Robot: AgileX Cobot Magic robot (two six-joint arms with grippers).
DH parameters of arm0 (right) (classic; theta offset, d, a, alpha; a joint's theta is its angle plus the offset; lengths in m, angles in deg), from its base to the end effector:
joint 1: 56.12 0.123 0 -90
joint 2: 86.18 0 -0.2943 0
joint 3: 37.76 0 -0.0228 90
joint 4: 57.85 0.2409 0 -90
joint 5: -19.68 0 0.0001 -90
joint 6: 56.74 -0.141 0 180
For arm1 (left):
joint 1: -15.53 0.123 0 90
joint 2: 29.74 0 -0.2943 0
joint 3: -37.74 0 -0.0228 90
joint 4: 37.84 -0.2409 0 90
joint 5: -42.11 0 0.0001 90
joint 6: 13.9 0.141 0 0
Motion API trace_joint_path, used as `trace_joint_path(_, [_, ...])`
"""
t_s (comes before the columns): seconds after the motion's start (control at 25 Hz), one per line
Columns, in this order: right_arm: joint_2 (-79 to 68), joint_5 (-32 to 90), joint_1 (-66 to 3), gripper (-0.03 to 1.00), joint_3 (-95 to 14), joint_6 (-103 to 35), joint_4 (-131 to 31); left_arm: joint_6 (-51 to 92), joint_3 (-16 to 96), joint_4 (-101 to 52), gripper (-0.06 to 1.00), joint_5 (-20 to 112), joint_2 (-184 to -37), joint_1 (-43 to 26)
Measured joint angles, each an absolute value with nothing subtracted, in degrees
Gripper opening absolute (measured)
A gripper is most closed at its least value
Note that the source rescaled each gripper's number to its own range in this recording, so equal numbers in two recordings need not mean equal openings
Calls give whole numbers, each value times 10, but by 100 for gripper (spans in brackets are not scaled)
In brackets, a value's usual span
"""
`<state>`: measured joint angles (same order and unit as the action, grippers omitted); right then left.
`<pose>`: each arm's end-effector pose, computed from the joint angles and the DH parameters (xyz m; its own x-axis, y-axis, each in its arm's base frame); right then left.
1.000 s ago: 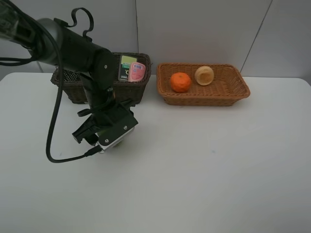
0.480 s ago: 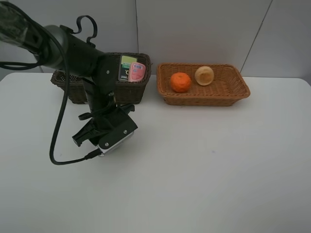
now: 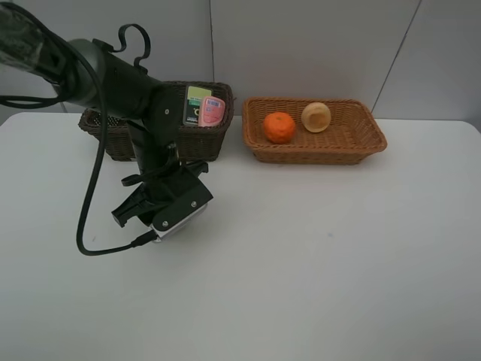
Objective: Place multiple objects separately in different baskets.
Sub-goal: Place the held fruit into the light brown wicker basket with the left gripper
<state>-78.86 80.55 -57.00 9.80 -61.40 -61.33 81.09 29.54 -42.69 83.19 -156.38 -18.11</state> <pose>0.0187 -0.0078 0.2566 -0.4298 0.0583 -0.9010 0.0855 0.9961 0.0236 0.3146 -0.1999 0.0650 0.6684 0.7409 0.0657 0.7382 -0.6716 0.0638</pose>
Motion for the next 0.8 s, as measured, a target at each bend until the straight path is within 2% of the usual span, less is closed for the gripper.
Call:
trace_joint_path(0.52, [-789, 806, -570, 97, 98, -614, -613, 785, 295, -427, 77, 830, -1537, -181])
trace_joint_path(0.68, [-789, 806, -570, 97, 98, -614, -613, 721, 297, -411, 77, 829, -1510, -187])
trace_joint_path(0.8, [-789, 806, -570, 97, 98, -614, -613, 622, 317, -386, 77, 830, -1504, -201])
